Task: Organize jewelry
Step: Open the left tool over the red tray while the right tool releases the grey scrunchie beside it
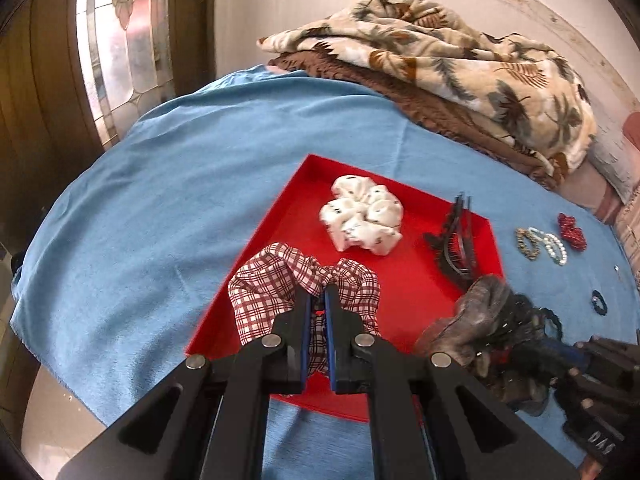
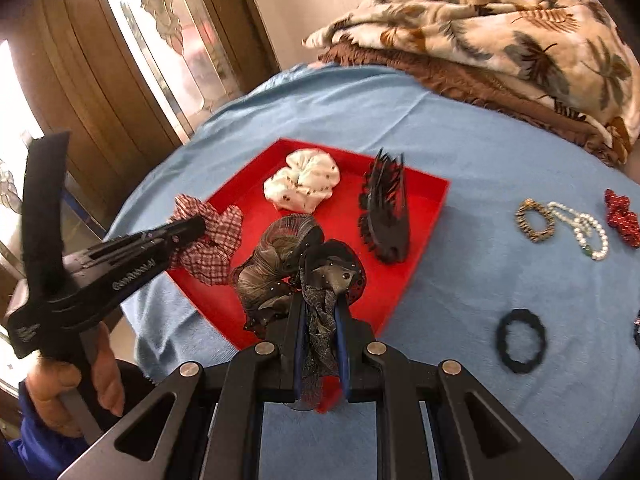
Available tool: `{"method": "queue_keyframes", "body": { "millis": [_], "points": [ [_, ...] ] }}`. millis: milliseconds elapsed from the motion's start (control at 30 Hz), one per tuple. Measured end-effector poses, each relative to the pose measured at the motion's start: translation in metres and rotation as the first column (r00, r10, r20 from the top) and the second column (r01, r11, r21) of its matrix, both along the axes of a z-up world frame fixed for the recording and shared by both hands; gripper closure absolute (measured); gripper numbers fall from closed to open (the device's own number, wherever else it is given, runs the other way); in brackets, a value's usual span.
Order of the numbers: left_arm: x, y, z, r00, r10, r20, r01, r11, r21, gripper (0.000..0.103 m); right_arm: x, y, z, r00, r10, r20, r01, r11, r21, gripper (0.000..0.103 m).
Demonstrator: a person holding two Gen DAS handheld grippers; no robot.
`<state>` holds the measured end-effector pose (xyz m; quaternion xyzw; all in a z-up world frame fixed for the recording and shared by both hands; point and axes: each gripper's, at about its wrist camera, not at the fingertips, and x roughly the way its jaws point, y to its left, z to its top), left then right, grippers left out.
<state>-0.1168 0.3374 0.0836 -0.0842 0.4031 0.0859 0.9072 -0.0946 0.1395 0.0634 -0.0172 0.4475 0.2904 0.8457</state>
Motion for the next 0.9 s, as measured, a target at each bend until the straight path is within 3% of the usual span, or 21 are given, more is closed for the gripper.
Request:
{"method": "queue_keyframes", "body": {
  "millis": [400,533,633,767,900],
  "points": [
    [0.008,0.004,-0.013,0.998,0.039,-0.046,-0.038,0.999,0.021,0.092,0.005,0.016,-0.025,1.0,0.004,-0.018,-0.005,0.998,-0.07,0.085],
    [0.008,0.001,-0.014,0.998,0.041,-0.046,-0.039,0.999,0.034,0.079,0.005,0.016,-0.024,1.0,-0.001,-0.017,-0.001,0.998,-0.065,0.078],
    [0.007,0.001,-0.011,0.998,0.048,-0.032,-0.047,0.998,0.038,0.066,0.003,0.015,-0.021,1.0,0.001,-0.004,-0.001,0.998,-0.061,0.068],
    [0.004,-0.002,-0.005,0.999,0.047,0.0,-0.047,0.998,0.046,0.056,-0.002,0.014,-0.014,1.0,-0.001,0.024,0.002,0.999,-0.053,0.052],
    [0.001,-0.007,0.0,0.999,0.05,0.021,-0.051,0.996,0.067,0.047,-0.008,0.006,-0.003,0.999,-0.009,0.049,0.01,0.999,-0.034,0.05]
  ]
}}
